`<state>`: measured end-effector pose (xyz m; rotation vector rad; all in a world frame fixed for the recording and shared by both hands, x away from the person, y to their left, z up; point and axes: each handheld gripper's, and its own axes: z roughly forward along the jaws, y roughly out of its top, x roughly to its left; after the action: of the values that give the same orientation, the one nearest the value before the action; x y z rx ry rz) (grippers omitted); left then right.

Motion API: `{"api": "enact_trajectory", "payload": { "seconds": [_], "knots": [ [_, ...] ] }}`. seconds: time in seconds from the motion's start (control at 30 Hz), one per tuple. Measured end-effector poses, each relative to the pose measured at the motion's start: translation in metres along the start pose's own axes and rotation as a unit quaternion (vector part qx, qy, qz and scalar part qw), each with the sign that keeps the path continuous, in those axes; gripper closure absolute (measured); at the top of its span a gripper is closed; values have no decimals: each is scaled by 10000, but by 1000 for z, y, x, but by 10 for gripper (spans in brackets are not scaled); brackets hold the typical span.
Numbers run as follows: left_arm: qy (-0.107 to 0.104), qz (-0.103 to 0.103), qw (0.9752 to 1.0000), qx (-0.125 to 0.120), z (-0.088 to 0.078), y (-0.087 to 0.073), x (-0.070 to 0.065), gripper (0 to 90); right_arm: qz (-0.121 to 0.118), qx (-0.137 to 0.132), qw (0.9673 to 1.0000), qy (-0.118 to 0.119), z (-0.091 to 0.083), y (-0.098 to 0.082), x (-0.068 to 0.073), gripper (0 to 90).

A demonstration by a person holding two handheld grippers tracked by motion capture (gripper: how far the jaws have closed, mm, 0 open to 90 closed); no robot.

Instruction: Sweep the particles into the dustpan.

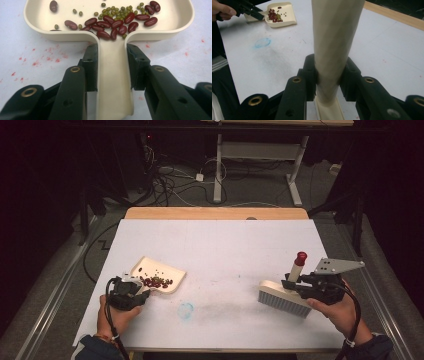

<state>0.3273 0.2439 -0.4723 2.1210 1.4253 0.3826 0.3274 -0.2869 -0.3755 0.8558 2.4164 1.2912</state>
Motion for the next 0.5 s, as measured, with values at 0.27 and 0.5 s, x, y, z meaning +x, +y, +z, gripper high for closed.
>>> {"api": "enact_trajectory", "payload": {
  "seconds": [0.27,0.5],
  "knots": [
    [80,-99,9999,4,0,-4,2,633,-13,-9,10000,66,7,3,-3,703],
    [121,-205,9997,-22,1,-5,-1,620,-43,-49,10000,54,13,6,-14,702]
  ]
}}
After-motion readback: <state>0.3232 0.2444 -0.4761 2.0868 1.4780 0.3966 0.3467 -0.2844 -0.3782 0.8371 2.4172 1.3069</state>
